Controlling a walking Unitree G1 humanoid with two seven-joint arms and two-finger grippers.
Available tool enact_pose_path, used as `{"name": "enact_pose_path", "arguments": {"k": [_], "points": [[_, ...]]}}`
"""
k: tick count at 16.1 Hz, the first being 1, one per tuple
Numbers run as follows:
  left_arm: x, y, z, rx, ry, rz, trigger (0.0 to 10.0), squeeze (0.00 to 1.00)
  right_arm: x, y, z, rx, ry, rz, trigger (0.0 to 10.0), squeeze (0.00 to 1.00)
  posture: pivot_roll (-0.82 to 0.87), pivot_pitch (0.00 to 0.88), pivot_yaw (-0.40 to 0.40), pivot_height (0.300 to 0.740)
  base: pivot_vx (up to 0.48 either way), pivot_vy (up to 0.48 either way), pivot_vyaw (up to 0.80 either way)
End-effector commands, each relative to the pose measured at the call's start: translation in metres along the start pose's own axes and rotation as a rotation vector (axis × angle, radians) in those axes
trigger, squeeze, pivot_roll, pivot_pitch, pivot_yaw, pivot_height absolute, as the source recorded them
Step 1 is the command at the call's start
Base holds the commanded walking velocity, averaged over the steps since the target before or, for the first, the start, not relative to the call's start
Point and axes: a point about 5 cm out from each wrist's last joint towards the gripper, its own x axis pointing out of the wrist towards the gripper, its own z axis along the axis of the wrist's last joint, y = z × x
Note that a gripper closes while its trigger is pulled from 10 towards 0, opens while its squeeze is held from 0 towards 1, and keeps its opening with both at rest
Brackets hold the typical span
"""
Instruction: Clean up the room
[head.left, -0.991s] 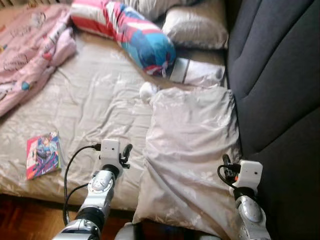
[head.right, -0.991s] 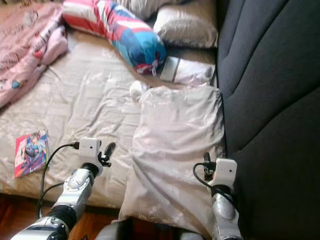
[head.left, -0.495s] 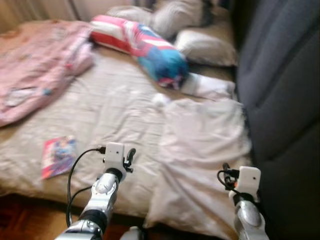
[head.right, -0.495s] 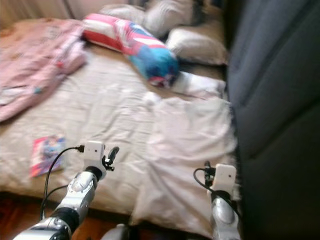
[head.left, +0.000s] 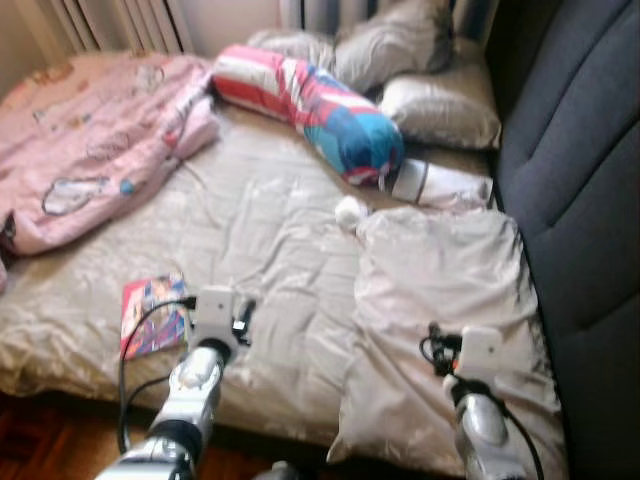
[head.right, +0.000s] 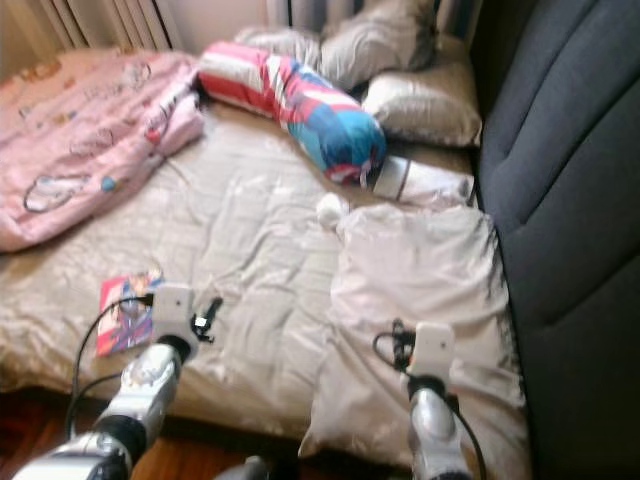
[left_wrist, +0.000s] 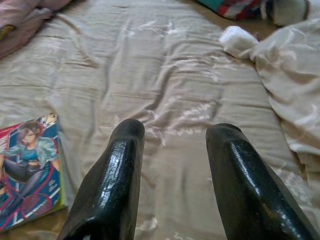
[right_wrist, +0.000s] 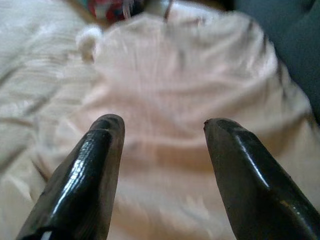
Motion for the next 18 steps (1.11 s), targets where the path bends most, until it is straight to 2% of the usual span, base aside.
{"name": "enact_pose_path", "arguments": {"k": [1, 6, 8, 10, 12, 13, 16, 18], "points": [[-0.005, -0.009, -0.014, -0.014, 0.068, -0.018, 10.0, 0.00, -0.006, -0.012, -0.014, -0.013, 0.083, -0.025, 10.0, 0.00, 0.01, 0.175, 0.020, 0.740, 0.000, 0.476, 0.00], [-0.019, 0.000, -0.041, -0.021, 0.201, 0.020, 10.0, 0.00, -0.007, -0.016, -0.022, -0.026, 0.152, -0.033, 10.0, 0.00, 0.02, 0.167, 0.008, 0.740, 0.000, 0.476, 0.00], [-0.026, 0.007, -0.053, -0.046, 0.272, 0.063, 10.0, 0.00, -0.009, -0.018, -0.029, -0.029, 0.213, -0.033, 10.0, 0.00, 0.01, 0.161, 0.013, 0.740, 0.000, 0.474, 0.00], [-0.036, 0.013, -0.068, -0.019, 0.350, 0.086, 10.0, 0.00, -0.015, -0.018, -0.041, -0.041, 0.295, -0.027, 10.0, 0.00, 0.00, 0.152, 0.018, 0.740, 0.000, 0.476, 0.00], [-0.044, 0.019, -0.077, -0.058, 0.404, 0.140, 10.0, 0.00, -0.022, -0.016, -0.052, -0.049, 0.359, -0.012, 10.0, 0.00, 0.01, 0.144, 0.017, 0.740, 0.000, 0.476, 0.00], [-0.052, 0.021, -0.087, -0.032, 0.463, 0.144, 10.0, 0.00, -0.029, -0.014, -0.061, -0.053, 0.410, -0.004, 10.0, 0.00, 0.01, 0.139, 0.017, 0.740, 0.000, 0.476, 0.00], [-0.062, 0.022, -0.099, -0.012, 0.527, 0.157, 10.0, 0.00, -0.037, -0.014, -0.071, -0.059, 0.464, -0.006, 10.0, 0.00, 0.00, 0.141, 0.016, 0.740, 0.000, 0.476, 0.00], [-0.066, 0.020, -0.104, 0.012, 0.556, 0.137, 10.0, 0.00, -0.040, -0.009, -0.076, -0.092, 0.484, 0.035, 10.0, 0.00, 0.01, 0.150, 0.013, 0.740, 0.000, 0.476, 0.00]]}}
